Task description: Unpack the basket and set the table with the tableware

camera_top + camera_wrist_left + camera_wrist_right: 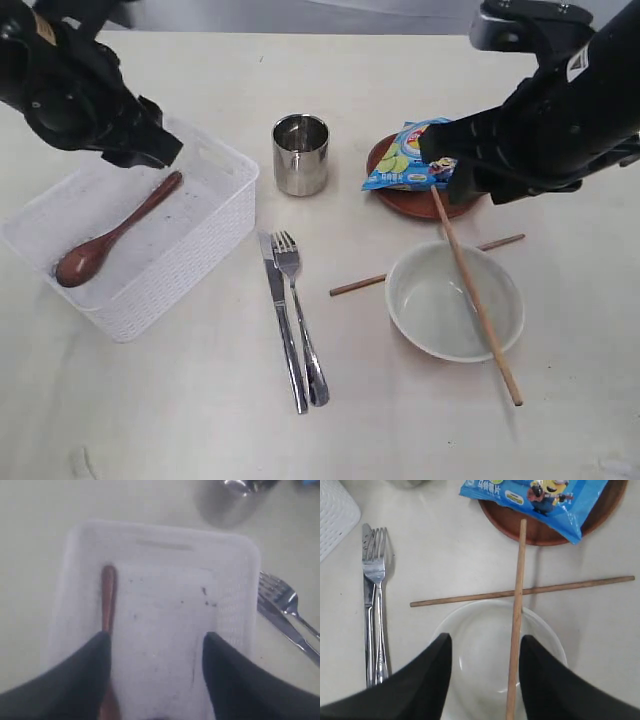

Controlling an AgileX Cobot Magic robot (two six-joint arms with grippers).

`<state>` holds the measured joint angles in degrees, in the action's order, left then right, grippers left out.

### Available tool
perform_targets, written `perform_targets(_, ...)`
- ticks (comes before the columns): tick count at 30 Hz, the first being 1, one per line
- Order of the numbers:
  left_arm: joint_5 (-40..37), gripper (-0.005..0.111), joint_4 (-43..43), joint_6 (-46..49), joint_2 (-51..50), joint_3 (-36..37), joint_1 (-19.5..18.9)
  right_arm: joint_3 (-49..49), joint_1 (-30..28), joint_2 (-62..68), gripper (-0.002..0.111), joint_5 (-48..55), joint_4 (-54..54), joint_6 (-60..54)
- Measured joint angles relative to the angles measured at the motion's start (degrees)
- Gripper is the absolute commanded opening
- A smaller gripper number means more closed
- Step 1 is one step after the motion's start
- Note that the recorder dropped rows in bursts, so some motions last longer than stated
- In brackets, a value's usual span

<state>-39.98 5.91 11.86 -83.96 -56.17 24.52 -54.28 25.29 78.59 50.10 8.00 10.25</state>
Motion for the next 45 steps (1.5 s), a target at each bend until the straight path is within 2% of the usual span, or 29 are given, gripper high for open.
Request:
perform_targets(1, -0.3, 0.041, 0.4, 1.0, -1.1, 0.0, 0.3, -0.1, 0.0, -0.3, 0.042, 0.2, 0.0, -0.3)
perform_targets(4, -0.8, 0.042, -1.2, 1.5, -6.0, 0.0, 1.5, -0.1, 0.0, -0.8, 0.042, 1.4, 0.0, -1.5)
perform_targets(16, 3.5, 0.044, -20.1, -13.9, -18.3, 0.0, 1.6, -0.1, 0.0, -0.8, 0.042, 1.9, 0.0, -4.5)
perform_targets(24, 5.8, 0.041, -22.2, -16.1, -23.4, -0.1, 1.6, -0.1, 0.0, -0.8, 0.042, 1.6, 0.0, -5.4)
perform_targets(27, 6.3, 0.037, -22.8, -16.9, -23.8, -0.3, 1.6, -0.1, 0.0, -0.8, 0.042, 1.6, 0.0, -5.7)
perform_targets(29, 6.5, 0.029, -23.6, -18.5, -24.0, -0.4, 1.6, -0.1, 0.0, -0.8, 0.042, 1.5, 0.0, -5.8)
perform_targets(33, 6.6, 0.000, -25.0, -19.9, -24.3, -0.6, 1.6, -0.1, 0.0, -0.8, 0.042, 1.2, 0.0, -5.8)
perform_targets(45, 5.7, 0.000, -20.8, -15.5, -23.0, -0.6, 1.6, -0.1, 0.0, -0.8, 0.042, 0.2, 0.0, -5.9)
